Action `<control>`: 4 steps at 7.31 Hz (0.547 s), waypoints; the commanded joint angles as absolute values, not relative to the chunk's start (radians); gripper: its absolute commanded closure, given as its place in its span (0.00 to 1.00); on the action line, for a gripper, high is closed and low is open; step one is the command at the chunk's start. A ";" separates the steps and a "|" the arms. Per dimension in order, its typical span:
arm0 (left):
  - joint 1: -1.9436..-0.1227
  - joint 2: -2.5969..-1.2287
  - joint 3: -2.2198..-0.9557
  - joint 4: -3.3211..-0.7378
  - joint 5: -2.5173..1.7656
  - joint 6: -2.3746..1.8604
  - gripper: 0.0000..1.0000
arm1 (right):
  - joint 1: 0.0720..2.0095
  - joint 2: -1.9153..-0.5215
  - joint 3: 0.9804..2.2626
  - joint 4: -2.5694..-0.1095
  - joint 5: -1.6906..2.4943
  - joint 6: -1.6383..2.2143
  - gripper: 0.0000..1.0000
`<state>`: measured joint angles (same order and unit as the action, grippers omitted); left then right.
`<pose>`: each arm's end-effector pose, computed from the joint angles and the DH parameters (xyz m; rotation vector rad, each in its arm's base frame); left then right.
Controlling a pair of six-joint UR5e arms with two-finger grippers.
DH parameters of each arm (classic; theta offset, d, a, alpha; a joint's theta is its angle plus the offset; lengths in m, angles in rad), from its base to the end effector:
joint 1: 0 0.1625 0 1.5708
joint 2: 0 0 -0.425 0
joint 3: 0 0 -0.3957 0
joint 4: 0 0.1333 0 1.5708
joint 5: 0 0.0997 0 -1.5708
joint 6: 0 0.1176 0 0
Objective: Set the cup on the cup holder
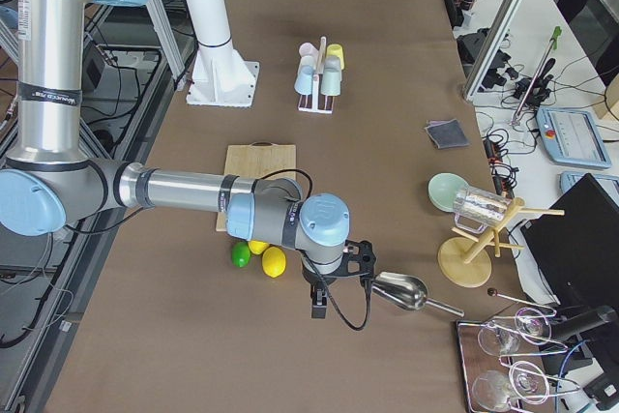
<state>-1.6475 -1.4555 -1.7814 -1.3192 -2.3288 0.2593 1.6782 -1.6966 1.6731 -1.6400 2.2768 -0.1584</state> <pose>-0.0853 -0.4249 0.6469 -0.0202 0.7710 0.1142 0.1031 -0.4246 0.6918 0.0054 -0.7110 -0.0161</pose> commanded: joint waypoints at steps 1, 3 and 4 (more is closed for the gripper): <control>-1.647 -1.456 -1.778 -1.319 -2.329 0.259 0.01 | 1.678 -1.697 1.671 -1.640 2.276 -0.155 0.00; -1.647 -1.456 -1.775 -1.319 -2.329 0.259 0.01 | 1.678 -1.697 1.671 -1.640 2.276 -0.153 0.00; -1.647 -1.456 -1.772 -1.324 -2.329 0.258 0.01 | 1.678 -1.698 1.671 -1.640 2.276 -0.153 0.00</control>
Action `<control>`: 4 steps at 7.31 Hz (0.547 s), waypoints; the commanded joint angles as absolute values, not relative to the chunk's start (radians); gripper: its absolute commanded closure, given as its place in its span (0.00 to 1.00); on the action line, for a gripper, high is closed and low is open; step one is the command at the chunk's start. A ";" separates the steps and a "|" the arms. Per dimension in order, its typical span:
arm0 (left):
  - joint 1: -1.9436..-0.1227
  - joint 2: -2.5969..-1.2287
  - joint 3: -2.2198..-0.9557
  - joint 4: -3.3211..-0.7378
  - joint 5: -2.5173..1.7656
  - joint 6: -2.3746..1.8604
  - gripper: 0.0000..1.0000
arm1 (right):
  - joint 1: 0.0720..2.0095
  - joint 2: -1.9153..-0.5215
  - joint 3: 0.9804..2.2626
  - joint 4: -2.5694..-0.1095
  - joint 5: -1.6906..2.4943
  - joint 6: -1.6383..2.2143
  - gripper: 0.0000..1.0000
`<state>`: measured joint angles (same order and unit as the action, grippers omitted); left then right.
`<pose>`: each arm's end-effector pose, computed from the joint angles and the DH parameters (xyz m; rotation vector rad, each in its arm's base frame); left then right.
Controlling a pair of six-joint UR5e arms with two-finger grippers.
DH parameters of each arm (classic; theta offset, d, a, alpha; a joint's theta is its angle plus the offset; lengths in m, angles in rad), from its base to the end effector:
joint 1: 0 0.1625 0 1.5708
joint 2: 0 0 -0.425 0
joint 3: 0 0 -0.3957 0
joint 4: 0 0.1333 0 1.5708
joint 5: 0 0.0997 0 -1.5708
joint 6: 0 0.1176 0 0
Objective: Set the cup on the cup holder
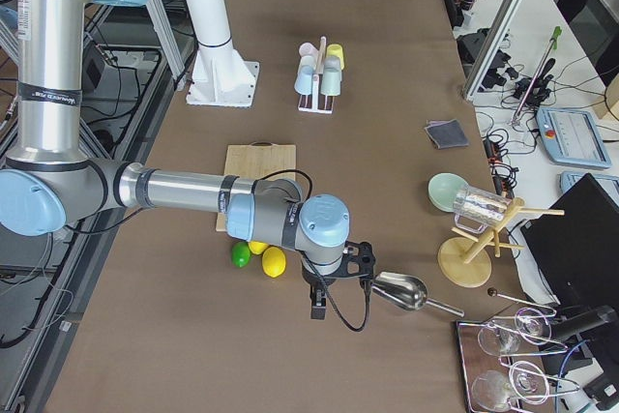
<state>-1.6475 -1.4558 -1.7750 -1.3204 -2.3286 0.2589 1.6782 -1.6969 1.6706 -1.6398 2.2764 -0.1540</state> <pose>-0.0853 -0.4248 0.6498 -0.0250 0.7714 0.1120 0.1031 -0.4242 0.6931 0.0013 -0.7109 -0.0110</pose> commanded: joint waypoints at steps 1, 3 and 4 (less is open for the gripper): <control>-1.647 -1.457 -1.769 -1.330 -2.329 0.258 0.01 | 1.678 -1.698 1.671 -1.640 2.276 -0.153 0.00; -1.648 -1.453 -1.769 -1.333 -2.330 0.259 0.01 | 1.677 -1.697 1.671 -1.640 2.276 -0.156 0.00; -1.647 -1.453 -1.769 -1.333 -2.330 0.259 0.01 | 1.678 -1.697 1.671 -1.640 2.276 -0.156 0.00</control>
<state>-1.6478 -1.4534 -1.7690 -1.3322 -2.3299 0.2590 1.6775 -1.6972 1.6705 -1.6398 2.2764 -0.1557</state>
